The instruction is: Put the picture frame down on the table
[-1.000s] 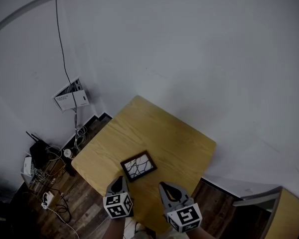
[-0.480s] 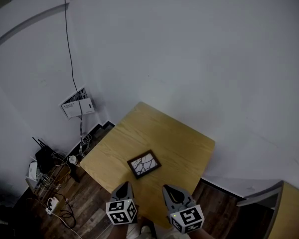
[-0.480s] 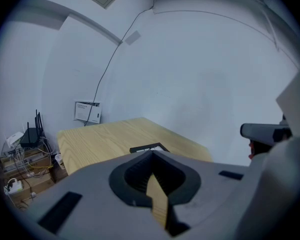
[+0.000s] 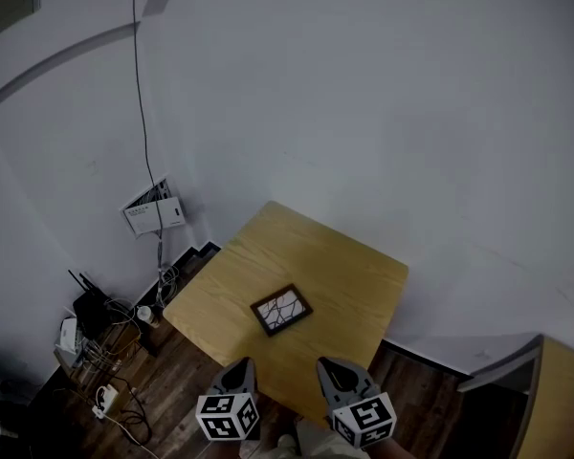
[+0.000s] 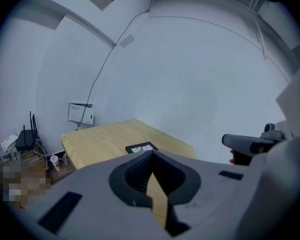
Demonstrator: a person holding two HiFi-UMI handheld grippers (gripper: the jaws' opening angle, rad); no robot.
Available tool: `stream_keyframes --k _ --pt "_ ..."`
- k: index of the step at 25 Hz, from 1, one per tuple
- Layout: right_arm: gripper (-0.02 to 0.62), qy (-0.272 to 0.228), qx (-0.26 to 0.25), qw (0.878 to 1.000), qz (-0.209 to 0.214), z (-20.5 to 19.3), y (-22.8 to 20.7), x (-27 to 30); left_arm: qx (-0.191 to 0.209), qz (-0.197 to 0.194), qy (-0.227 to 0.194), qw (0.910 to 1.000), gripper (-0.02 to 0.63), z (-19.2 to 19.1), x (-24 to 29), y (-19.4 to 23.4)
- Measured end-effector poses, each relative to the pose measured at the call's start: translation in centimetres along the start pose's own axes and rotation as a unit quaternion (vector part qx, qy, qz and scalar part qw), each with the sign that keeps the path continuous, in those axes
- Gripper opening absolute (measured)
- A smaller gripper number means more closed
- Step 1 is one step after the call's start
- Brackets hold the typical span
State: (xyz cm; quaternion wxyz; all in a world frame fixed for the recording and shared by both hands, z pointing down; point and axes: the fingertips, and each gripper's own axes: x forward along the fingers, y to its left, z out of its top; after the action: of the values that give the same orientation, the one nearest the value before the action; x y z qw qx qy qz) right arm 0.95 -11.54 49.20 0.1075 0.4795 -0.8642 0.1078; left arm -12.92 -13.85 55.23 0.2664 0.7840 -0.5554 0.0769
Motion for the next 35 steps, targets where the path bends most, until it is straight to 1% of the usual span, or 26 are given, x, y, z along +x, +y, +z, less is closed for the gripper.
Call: stream_keyframes --k 6,11,23,35 --pt "0.000 0.002 -0.004 1.000 -0.003 -0.1 1.2 -1.2 0.013 -0.029 -0.006 0.9995 0.003 0.6 -2.6 -1.1" --pt "0.000 0.008 -0.008 1.000 -0.003 -0.3 2.0 -1.9 0.011 -0.045 -0.010 0.9989 0.003 0.6 -3.9 -1.7" --pt "0.000 0.008 -0.006 1.000 0.008 -0.8 3.5 -3.0 0.005 -0.046 -0.013 0.9989 0.003 -0.2 -5.1 -1.7" --pt "0.000 0.011 -0.004 1.000 0.011 -1.0 3.6 -3.6 -0.002 -0.044 -0.011 0.9990 0.003 -1.0 -5.4 -2.2"
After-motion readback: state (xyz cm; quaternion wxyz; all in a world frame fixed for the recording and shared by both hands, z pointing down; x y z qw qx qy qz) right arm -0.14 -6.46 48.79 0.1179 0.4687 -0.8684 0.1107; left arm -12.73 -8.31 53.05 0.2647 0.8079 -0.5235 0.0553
